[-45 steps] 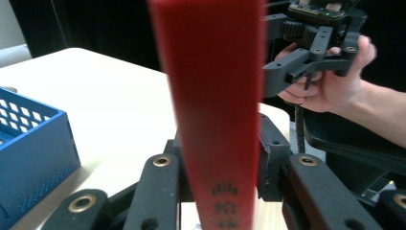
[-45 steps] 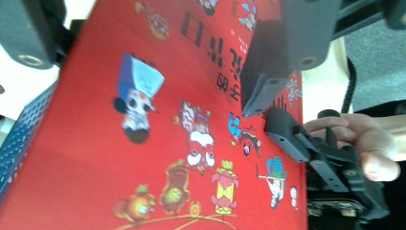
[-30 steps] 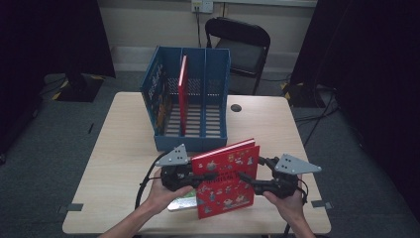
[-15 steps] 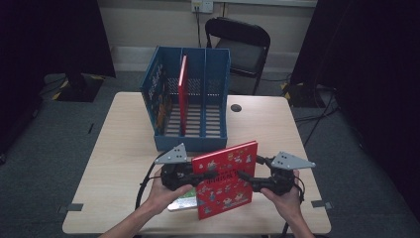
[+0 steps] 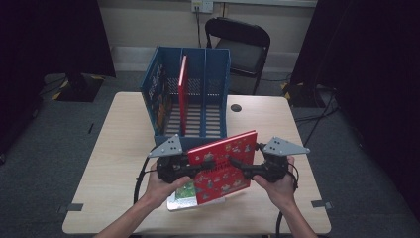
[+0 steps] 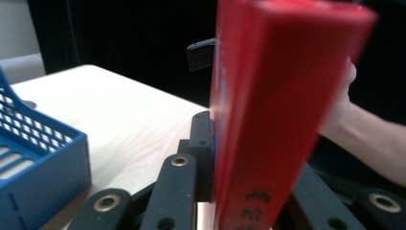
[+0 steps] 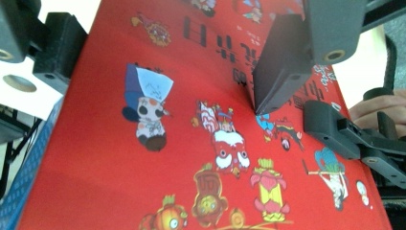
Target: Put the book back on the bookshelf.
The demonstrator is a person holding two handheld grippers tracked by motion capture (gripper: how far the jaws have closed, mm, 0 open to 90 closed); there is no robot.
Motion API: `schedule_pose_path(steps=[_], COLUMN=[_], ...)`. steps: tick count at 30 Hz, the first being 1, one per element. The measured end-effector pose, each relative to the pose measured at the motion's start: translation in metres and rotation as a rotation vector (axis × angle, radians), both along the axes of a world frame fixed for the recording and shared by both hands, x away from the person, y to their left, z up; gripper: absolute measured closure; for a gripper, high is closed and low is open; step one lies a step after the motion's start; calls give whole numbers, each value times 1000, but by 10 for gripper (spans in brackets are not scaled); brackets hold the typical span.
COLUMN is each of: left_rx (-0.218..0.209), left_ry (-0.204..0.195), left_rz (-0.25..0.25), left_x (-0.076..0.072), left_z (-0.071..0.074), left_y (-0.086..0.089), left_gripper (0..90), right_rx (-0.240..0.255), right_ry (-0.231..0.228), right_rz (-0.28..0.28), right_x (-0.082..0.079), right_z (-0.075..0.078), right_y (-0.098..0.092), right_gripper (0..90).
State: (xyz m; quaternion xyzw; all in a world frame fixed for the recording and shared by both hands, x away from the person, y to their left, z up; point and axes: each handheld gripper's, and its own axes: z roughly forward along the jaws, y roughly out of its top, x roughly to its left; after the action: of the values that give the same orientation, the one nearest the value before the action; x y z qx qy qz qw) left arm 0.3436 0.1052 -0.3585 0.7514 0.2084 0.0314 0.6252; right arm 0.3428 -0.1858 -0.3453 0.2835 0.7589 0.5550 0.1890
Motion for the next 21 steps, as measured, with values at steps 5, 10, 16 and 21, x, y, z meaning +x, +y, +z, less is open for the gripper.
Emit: schedule_pose_path(steps=[5, 10, 16, 21], left_rx=[10, 56, 90, 67], left_ry=[-35, -74, -120, -103], left_rz=[57, 118, 148, 135], left_x=[7, 11, 12, 10], left_z=[7, 3, 2, -1], left_y=[16, 29, 35, 36], left_gripper=[768, 756, 742, 741], right_rx=[-13, -13, -32, -27], right_ry=[-15, 4, -2, 4], right_rz=[15, 34, 39, 56], right_x=[13, 29, 34, 33], right_z=[9, 3, -7, -12], right_y=[16, 34, 56, 57], right_gripper=[225, 226, 194, 204])
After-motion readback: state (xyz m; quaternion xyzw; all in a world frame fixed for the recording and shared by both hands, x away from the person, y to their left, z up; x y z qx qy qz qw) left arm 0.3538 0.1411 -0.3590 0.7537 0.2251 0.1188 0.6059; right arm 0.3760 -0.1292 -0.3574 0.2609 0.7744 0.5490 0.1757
